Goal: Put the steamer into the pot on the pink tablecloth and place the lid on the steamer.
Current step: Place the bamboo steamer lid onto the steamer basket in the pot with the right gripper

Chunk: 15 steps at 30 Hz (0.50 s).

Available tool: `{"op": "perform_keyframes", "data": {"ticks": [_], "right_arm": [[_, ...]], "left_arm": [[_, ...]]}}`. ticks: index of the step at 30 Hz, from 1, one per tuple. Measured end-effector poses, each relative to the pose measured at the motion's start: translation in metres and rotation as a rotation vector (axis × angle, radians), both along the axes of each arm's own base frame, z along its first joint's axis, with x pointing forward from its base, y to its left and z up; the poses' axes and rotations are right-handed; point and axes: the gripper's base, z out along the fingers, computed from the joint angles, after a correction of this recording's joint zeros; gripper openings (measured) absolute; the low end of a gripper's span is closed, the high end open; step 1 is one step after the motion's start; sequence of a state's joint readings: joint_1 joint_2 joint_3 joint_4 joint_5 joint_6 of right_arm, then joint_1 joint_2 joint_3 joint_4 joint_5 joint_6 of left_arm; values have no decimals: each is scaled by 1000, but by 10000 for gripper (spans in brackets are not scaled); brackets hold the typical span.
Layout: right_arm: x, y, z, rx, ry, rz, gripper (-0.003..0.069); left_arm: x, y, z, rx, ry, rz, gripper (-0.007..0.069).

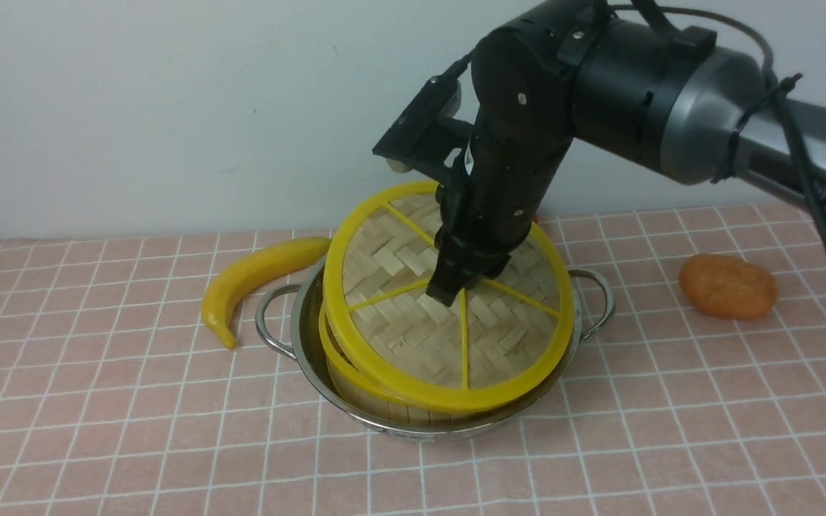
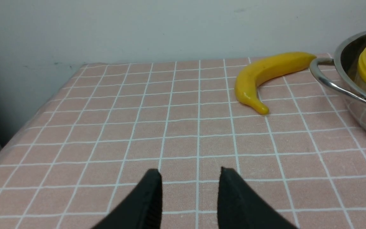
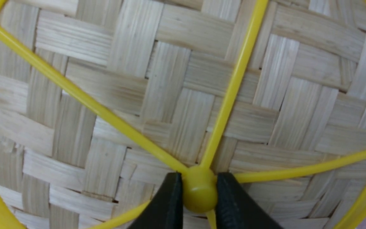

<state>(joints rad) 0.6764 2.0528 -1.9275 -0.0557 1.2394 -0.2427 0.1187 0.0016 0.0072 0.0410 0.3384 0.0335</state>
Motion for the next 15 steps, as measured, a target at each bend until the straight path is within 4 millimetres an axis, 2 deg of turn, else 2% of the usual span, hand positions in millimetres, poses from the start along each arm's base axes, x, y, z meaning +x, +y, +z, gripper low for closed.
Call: {"op": "perform_keyframes", "data": {"ticks": [15], "right_arm": [[8, 7, -12, 4, -39, 56, 146]], "left_arm": [[0, 0, 0, 0, 0, 0, 243]]}}
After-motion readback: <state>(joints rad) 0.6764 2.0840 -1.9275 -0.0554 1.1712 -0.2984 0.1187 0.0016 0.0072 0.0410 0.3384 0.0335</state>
